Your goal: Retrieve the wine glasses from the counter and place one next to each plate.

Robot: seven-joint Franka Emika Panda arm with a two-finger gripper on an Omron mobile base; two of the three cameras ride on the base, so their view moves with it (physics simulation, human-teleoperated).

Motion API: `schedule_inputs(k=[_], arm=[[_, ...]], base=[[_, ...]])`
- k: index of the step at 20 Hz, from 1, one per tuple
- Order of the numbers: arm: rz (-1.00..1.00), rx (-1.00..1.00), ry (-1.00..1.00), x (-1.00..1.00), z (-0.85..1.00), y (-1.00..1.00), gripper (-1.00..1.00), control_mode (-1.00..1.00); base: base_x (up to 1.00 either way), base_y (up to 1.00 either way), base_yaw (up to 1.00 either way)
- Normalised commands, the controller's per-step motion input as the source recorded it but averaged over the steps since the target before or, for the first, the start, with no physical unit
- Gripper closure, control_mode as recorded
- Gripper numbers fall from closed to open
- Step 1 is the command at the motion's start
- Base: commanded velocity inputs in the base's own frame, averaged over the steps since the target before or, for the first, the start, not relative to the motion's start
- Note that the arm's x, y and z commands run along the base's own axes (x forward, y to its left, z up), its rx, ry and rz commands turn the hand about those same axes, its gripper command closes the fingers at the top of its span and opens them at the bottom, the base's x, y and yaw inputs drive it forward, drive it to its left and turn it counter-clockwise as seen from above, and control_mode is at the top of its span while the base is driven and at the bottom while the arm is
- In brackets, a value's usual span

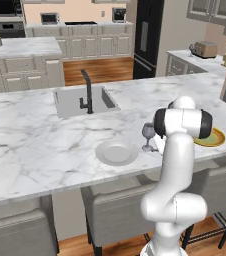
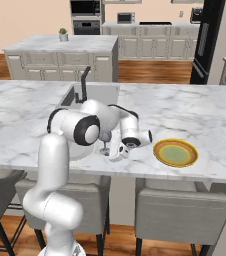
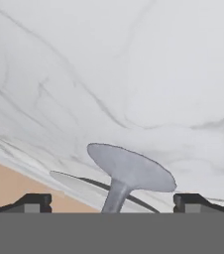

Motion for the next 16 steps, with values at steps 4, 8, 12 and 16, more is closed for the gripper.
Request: schedule_inputs(k=[4,8,12,16], arm=[[-0.06,0.05,0.00,0.00,0.02,-0.11,-1.00,-1.00],[-0.08,0.06,0.00,0.00,0.09,-0.17,-1.00,-1.00],[-0.20,0.08,0.00,-0.01,0.20,-0.31,-1.00,-1.00],[-0.21,0.08,-0.01,-0.21,0.30,-0.16,-1.00,-1.00]], base=[[0.00,0.00,0.00],[0.00,0.00,0.00],[0.00,0.00,0.00],[0.00,0.00,0.00]])
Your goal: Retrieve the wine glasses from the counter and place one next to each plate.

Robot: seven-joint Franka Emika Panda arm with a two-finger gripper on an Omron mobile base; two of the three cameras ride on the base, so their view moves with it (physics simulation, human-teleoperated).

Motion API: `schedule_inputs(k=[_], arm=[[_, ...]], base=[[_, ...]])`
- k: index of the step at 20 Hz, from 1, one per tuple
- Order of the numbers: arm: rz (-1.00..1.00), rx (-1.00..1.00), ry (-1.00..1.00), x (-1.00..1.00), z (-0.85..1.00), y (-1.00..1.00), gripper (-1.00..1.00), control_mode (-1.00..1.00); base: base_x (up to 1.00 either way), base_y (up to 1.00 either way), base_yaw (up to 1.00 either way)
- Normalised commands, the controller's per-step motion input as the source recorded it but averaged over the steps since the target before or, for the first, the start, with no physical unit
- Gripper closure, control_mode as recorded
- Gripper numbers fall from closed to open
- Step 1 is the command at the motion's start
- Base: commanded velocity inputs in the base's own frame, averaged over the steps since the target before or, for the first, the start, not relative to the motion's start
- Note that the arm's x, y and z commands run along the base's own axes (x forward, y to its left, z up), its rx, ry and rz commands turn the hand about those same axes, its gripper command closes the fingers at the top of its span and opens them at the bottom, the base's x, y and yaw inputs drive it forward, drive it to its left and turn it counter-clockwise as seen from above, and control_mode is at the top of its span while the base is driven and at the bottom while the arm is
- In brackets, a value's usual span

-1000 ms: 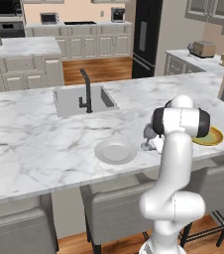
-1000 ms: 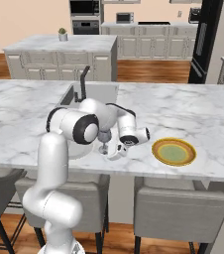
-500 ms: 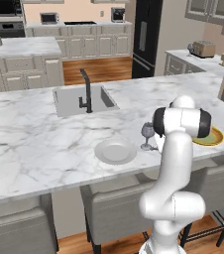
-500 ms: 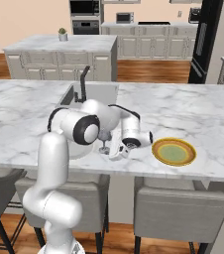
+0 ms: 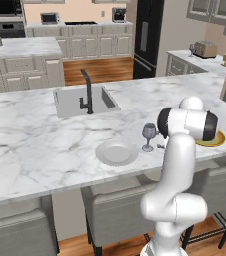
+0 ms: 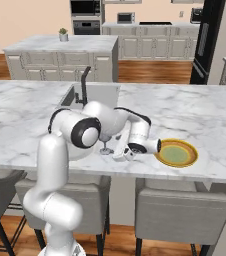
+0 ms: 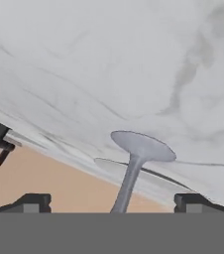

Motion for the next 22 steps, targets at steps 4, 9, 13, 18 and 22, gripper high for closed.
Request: schedule_inputs(k=[4,9,13,18,22], arm=[[-0.12,0.10,-0.02,-0.54,0.51,0.00,-1.00,-1.00],[-0.04,0.09,0.00,-0.47,0.84,0.00,-1.00,-1.00],[0.00,0.09,0.00,-0.66,1.00,0.00,-1.00,-1.00],[-0.01,0.08,0.00,-0.98,1.00,0.00,-1.00,-1.00],[-0.01,0.05,0.00,-1.00,0.94,0.06,-1.00,-1.00]], base=[[0.00,0.00,0.00],[0.00,0.00,0.00],[0.00,0.00,0.00],[0.00,0.00,0.00],[0.00,0.00,0.00]])
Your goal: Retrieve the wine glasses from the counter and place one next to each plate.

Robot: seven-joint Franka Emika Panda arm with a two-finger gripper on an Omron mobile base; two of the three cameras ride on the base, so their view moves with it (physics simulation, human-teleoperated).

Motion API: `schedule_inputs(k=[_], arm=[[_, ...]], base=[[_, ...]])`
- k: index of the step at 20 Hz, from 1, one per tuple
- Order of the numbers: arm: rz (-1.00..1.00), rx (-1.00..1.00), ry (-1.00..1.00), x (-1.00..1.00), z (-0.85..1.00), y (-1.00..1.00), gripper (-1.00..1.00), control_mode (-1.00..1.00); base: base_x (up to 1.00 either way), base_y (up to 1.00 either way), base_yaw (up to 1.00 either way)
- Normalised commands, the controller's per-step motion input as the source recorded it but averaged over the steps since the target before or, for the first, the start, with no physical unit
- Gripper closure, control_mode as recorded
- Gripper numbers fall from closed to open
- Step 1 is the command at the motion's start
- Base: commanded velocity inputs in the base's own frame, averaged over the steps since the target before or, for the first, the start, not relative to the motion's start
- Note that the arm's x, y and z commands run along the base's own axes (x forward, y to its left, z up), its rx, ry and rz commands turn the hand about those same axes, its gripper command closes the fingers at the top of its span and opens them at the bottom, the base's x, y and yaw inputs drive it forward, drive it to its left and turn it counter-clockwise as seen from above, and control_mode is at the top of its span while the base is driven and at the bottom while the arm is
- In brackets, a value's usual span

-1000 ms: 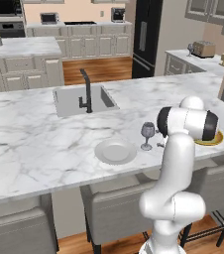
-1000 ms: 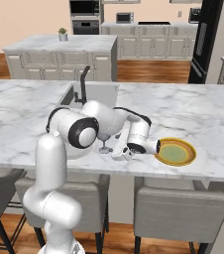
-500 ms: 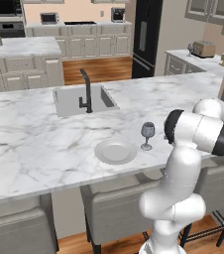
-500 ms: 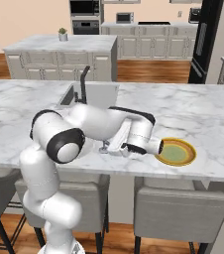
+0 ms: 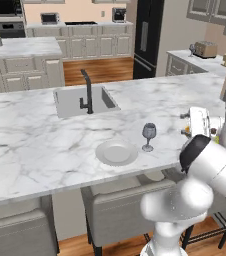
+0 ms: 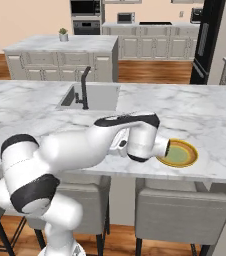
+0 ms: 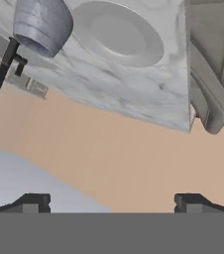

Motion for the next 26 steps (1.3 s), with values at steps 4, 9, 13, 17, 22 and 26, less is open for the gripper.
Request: schedule_inputs(k=[4,9,13,17,22,26], arm=[[0.00,0.00,-0.01,-0.95,0.97,0.15,-1.00,-1.00],[-0.02,0.00,-0.08,-0.90,0.77,0.35,-1.00,-1.00],[-0.02,-0.02,-0.20,-0.86,0.32,0.44,-1.00,-1.00],[-0.01,0.00,-0.27,-0.91,0.35,0.24,-1.00,-1.00],[0.00,0.01,-0.18,-0.60,0.26,0.24,-1.00,1.00],[0.00,0.00,0.00,0.00,0.00,0.00,-1.00,1.00]], base=[[0.00,0.00,0.00],[0.00,0.00,0.00],[0.00,0.00,0.00],[0.00,0.00,0.00],[-0.40,0.17,0.00],[-0.97,0.77,0.00]])
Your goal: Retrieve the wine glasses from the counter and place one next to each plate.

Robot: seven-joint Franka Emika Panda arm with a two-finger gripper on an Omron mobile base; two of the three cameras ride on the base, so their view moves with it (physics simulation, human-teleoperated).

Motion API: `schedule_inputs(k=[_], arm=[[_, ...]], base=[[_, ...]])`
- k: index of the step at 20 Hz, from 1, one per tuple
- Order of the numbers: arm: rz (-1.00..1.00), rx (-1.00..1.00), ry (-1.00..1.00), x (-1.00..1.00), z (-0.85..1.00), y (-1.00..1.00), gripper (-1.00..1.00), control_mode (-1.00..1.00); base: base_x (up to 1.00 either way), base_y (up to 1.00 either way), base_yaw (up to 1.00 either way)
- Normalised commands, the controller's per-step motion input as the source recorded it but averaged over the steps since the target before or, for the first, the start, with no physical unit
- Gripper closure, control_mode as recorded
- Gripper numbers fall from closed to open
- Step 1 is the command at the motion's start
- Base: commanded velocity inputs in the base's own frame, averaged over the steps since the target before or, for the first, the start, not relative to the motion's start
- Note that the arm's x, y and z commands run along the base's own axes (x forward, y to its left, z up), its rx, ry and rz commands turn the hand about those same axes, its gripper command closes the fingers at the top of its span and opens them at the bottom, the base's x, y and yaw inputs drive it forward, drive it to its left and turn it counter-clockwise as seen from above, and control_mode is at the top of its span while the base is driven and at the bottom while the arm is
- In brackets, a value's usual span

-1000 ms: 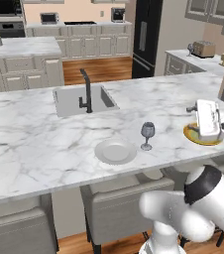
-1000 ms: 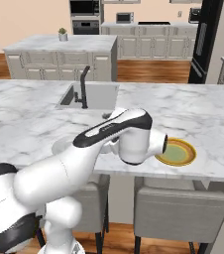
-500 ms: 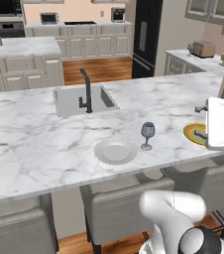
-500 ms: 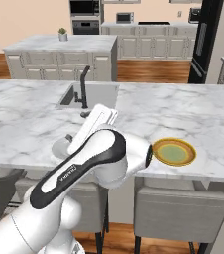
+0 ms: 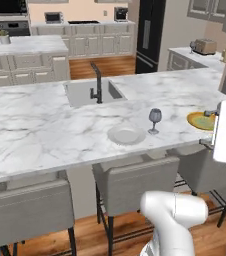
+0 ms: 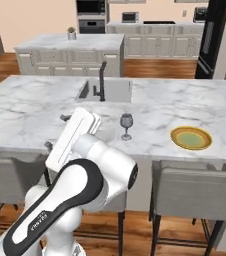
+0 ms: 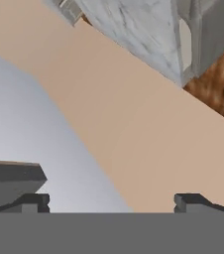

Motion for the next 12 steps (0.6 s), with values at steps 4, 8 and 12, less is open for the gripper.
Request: schedule_inputs(k=[4,8,12], arm=[[0.00,0.00,0.00,0.00,0.00,0.00,-1.00,1.00],[0.00,0.00,0.00,0.00,0.00,0.00,-1.00,1.00],[0.00,0.00,0.00,0.00,0.00,0.00,-1.00,1.00]], base=[[-0.78,0.99,0.02],[-0.77,1.00,0.00],[-0.76,1.00,0.07]])
